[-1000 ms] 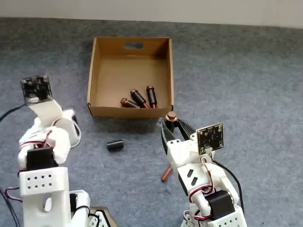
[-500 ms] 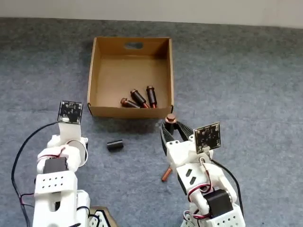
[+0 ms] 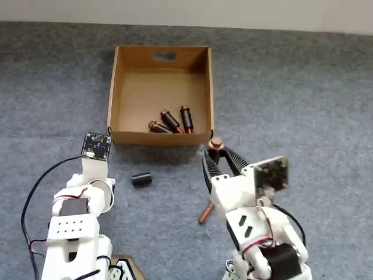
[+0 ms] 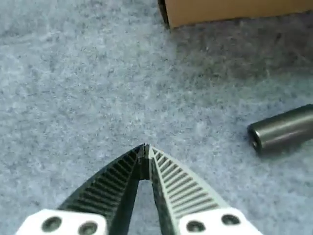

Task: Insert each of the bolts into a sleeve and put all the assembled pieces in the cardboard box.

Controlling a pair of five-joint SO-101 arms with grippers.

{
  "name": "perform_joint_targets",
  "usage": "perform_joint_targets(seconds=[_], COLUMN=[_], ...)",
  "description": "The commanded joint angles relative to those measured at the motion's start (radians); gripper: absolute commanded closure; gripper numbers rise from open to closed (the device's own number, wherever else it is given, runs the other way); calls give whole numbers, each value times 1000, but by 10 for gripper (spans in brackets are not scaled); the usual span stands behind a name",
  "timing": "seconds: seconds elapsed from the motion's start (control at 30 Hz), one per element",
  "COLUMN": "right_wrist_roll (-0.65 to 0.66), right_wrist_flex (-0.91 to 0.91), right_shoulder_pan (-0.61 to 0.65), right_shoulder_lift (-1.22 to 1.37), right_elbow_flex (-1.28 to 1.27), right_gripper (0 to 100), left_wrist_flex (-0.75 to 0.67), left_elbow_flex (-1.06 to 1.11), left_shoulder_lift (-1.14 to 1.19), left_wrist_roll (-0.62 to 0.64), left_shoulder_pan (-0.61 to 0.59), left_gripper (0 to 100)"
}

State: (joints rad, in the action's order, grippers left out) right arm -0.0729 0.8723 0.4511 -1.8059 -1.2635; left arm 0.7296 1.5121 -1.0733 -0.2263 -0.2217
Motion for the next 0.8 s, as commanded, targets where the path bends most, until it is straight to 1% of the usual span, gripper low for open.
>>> perform_joint_targets(seconds=[0.0,0.1,0.37,0.63,0.67,0.77], right_wrist_roll=[-9,-11,-11,-12,-12,-12], right_wrist_flex=[1,-5,-4,4,15,137], right_shoulder_pan=[5,5,-1,-2,-12,-36], right_shoulder_lift=[108,300,967,1626,1689,1807], right_elbow_flex=[202,332,719,1222,1279,1437], right_gripper=[992,992,992,992,992,992], left_wrist_flex=[-12,-14,-14,-11,-11,-11], left_elbow_flex=[7,12,13,15,15,16], left_shoulder_lift=[-15,-15,-15,-15,-15,-15], left_wrist_roll=[-5,-5,-6,-6,-6,-6], left_shoulder_pan=[15,15,15,15,15,13], left_gripper=[979,979,979,979,979,979])
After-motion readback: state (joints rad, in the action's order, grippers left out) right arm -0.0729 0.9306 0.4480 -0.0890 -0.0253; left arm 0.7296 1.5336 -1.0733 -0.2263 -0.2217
